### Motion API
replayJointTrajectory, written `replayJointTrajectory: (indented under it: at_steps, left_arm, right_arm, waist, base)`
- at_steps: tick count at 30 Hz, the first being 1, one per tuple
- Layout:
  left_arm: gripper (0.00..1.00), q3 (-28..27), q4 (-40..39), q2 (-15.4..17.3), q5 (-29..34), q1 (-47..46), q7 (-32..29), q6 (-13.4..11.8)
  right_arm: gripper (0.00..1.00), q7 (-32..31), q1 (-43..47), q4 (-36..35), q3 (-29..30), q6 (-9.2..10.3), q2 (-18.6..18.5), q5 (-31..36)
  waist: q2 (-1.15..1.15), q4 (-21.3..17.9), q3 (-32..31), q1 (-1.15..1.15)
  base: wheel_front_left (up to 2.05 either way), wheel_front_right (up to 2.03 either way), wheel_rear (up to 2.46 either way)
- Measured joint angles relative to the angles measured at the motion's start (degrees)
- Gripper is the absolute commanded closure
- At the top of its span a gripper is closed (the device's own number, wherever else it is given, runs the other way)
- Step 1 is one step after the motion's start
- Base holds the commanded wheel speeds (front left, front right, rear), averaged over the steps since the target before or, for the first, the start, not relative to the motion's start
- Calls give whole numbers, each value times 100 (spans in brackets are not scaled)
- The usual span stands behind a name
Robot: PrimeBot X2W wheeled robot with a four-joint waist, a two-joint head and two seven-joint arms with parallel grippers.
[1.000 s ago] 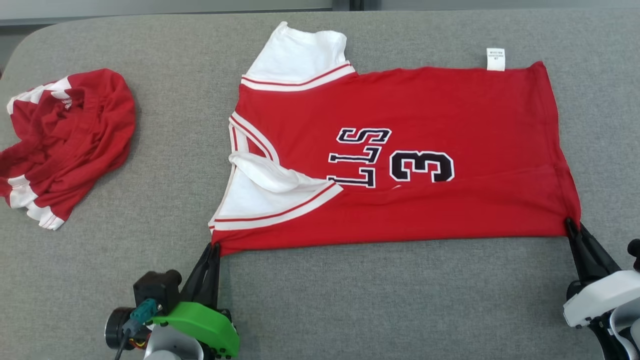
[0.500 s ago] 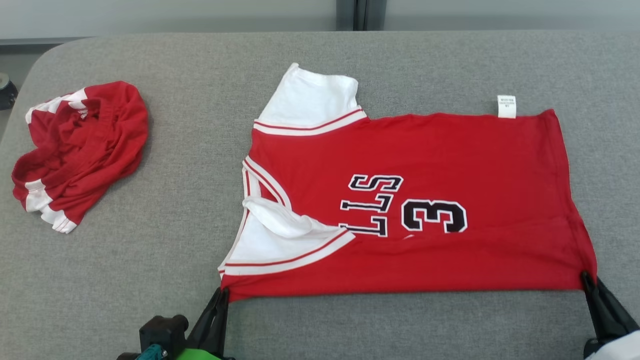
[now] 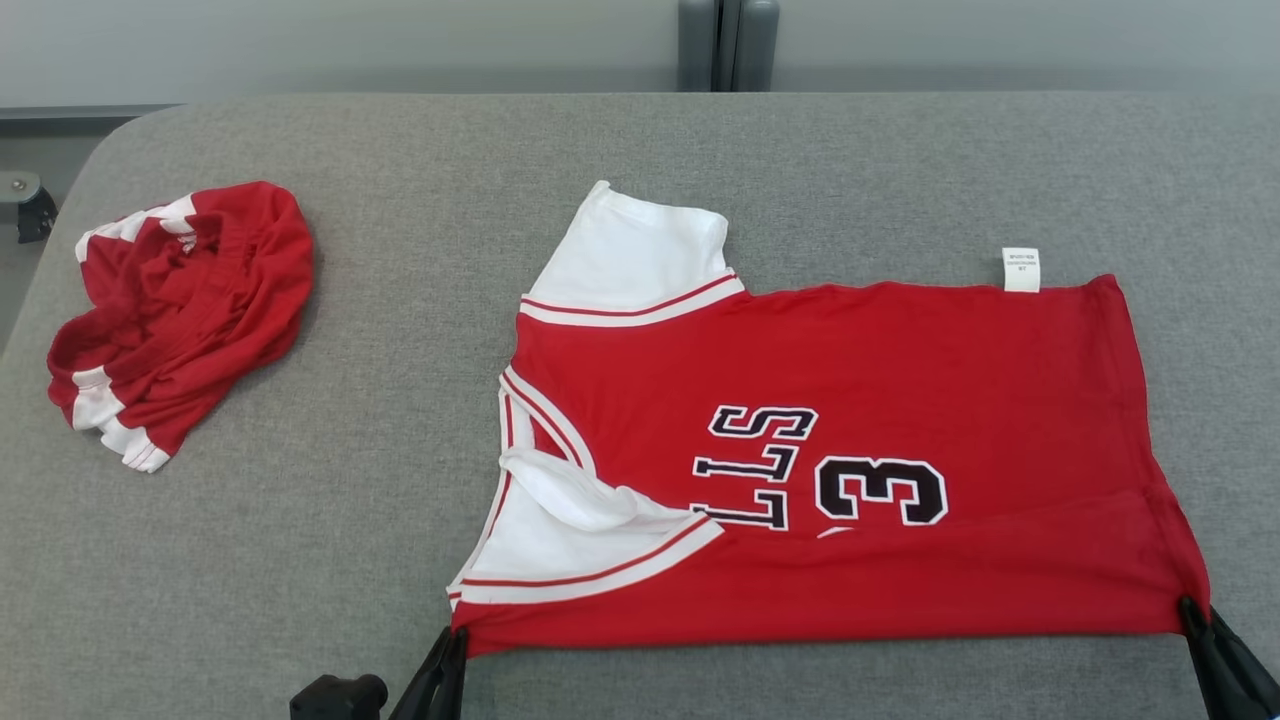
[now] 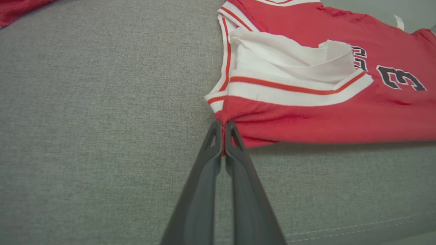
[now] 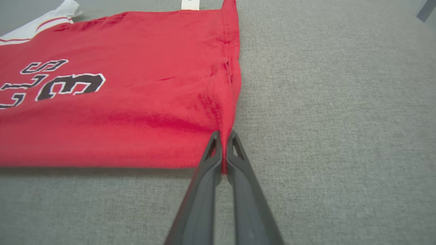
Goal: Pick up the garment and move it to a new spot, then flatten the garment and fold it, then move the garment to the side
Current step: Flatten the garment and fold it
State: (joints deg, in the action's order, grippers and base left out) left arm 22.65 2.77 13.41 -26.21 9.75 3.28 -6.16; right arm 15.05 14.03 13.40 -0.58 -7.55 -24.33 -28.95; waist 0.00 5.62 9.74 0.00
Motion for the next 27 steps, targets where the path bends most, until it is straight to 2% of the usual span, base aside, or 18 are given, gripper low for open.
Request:
replayJointTrajectory:
  at_steps: [3,4,5,6,7,8,9,14,21,24,27]
  left_arm:
    - [100,30,16,-2,-1,-3,-56,-16]
    - [100,41,36,-2,-8,-9,-102,-16]
    - [100,55,65,-8,-14,-20,-122,-18]
    - [96,68,93,-13,-40,-26,-185,-20]
    - [66,83,121,-13,-58,-29,-231,-21]
    - [53,92,137,-15,-71,-35,-265,-22]
    - [0,96,146,-16,-87,-42,-277,-32]
    - [0,38,68,-1,-82,-53,-268,-146]
    - [0,-52,-500,21,70,-431,-242,-299]
    - [0,-36,-653,136,170,-975,-439,-189]
    - [0,-26,-746,312,278,-1860,-758,24]
  right_arm:
    - [100,0,1,105,-20,0,-13,-2]
    - [92,0,1,121,-23,0,-18,-7]
    - [77,0,0,132,-26,0,-22,-11]
    - [69,0,-3,141,-32,0,-25,-16]
    - [36,0,-6,147,-32,0,-25,-18]
    - [14,0,-19,152,-29,0,-24,-18]
    - [0,0,-23,149,-15,0,-23,-18]
    - [0,0,-31,-18,135,3,19,9]
    - [0,0,-43,-437,292,3,46,213]
    - [0,0,-192,-544,342,3,69,258]
    - [0,-1,-429,-548,270,4,107,360]
  waist:
    - [0,30,20,0]
    - [0,37,27,0]
    - [0,46,35,0]
    - [0,51,44,0]
    - [0,53,51,0]
    - [0,55,59,0]
    - [0,57,65,0]
    - [0,45,89,0]
    - [0,-37,123,0]
    - [0,-53,203,0]
    - [0,-60,338,0]
  base:
    - [0,0,0]
    - [0,0,0]
    - [0,0,0]
    - [0,0,0]
    - [0,0,0]
    - [0,0,0]
    - [0,0,0]
    - [0,0,0]
    - [0,0,0]
    - [0,0,0]
    - [0,0,0]
